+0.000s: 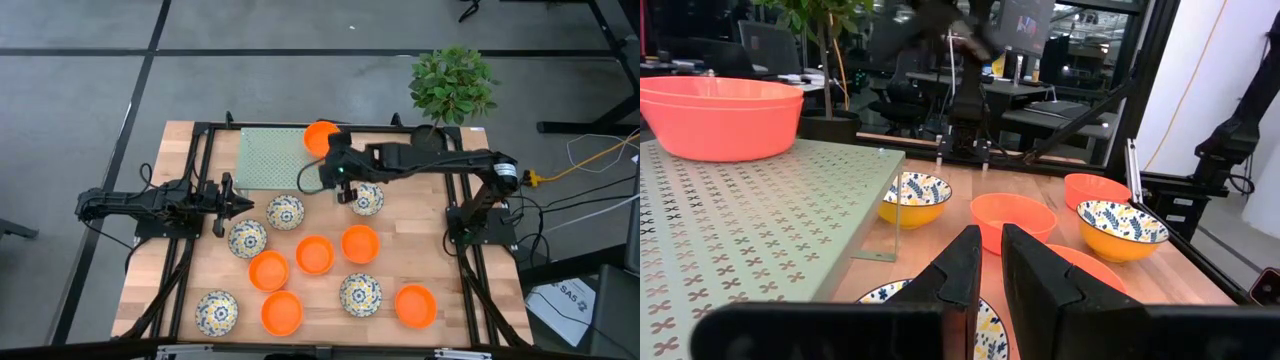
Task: Pick & Place Mini bowls
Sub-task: Stack the orange bowl on top of the other orange bowls on the shelf
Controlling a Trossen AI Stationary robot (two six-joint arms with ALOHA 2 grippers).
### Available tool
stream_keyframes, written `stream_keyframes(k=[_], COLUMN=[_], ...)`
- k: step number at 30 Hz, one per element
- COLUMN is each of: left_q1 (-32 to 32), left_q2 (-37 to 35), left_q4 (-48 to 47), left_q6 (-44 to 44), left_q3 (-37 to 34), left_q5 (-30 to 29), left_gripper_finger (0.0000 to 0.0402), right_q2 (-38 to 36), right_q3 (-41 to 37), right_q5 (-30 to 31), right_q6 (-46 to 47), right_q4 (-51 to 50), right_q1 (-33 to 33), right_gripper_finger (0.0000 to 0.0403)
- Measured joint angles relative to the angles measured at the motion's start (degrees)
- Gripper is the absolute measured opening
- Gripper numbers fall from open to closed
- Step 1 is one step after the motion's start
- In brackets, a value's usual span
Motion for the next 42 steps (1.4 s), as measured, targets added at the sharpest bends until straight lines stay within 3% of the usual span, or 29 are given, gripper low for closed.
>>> stream_keyframes(k=[9,19,28,38,42], left_q1=[0.0,0.0,0.0,0.0,0.0], left_q2=[0.0,0.0,0.0,0.0,0.0], left_q4=[0.0,0.0,0.0,0.0,0.0], left_q6=[0.0,0.0,0.0,0.0,0.0], left_q3=[0.0,0.0,0.0,0.0,0.0], left_q5=[0.0,0.0,0.0,0.0,0.0], left_gripper_finger=[0.0038,0.0038,0.0038,0.0038,0.0038], right_q2=[-0.6,-0.4,0.5,2.9,4.3], right_q3=[0.0,0.0,0.0,0.0,0.0], right_q5=[-1.1,-16.7,-19.1,-27.7,-28.4], right_q6=[24.0,49.5,71.9,89.4,95.2], right_q4=[-3.7,-9.8,-18.3,-19.3,-17.9], right_q1=[9.6,18.6,25.6,32.4,35.1], right_gripper_finger=[0.002,0.0043,0.0044,0.0044,0.0044])
